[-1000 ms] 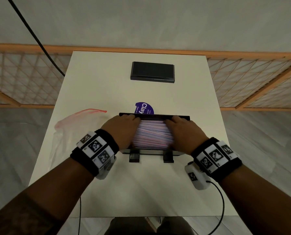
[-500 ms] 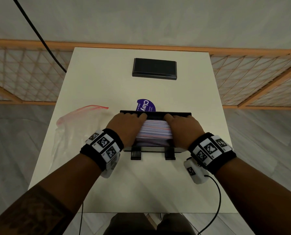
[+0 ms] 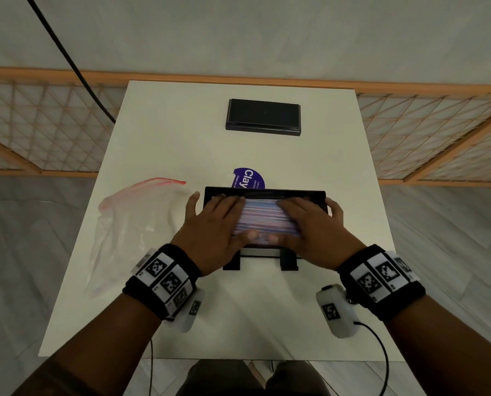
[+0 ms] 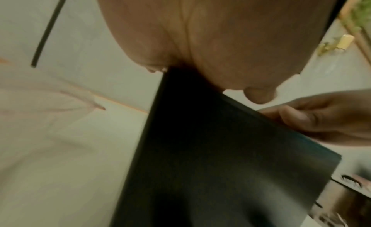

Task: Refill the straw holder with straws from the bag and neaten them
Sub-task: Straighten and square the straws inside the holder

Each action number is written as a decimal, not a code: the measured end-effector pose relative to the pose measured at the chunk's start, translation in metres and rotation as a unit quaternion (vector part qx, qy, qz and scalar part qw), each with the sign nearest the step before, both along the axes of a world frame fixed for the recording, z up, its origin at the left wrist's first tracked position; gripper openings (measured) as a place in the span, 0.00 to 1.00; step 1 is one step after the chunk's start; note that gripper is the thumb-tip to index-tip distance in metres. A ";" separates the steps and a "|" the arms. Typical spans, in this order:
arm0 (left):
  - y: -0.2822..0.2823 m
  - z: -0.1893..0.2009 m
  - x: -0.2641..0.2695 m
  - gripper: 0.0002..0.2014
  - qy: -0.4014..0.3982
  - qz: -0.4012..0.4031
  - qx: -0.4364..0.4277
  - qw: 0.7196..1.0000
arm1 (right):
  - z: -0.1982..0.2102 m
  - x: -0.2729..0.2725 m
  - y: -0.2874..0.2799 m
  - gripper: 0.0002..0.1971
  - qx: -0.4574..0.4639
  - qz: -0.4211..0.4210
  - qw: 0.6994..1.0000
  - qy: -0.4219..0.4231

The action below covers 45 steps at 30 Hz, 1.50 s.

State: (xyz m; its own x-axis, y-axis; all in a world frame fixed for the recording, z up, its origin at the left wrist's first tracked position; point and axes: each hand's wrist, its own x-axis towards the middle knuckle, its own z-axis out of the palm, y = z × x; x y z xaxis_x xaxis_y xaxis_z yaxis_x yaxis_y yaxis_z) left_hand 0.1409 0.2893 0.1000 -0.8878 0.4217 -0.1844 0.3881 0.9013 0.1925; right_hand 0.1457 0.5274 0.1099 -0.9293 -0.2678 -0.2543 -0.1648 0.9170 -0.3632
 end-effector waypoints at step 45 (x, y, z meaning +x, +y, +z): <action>-0.012 0.004 0.008 0.43 0.024 0.011 0.000 1.000 | -0.008 0.016 0.003 0.43 0.038 -0.021 0.996 0.074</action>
State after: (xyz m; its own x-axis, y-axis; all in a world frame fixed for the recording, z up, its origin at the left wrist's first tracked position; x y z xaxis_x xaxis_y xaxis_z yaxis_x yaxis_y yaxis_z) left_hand 0.1489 0.2768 0.1038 -0.9045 0.4023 -0.1416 0.3773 0.9095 0.1742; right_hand 0.1616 0.5308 0.1014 -0.9681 -0.2130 -0.1318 -0.1722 0.9481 -0.2673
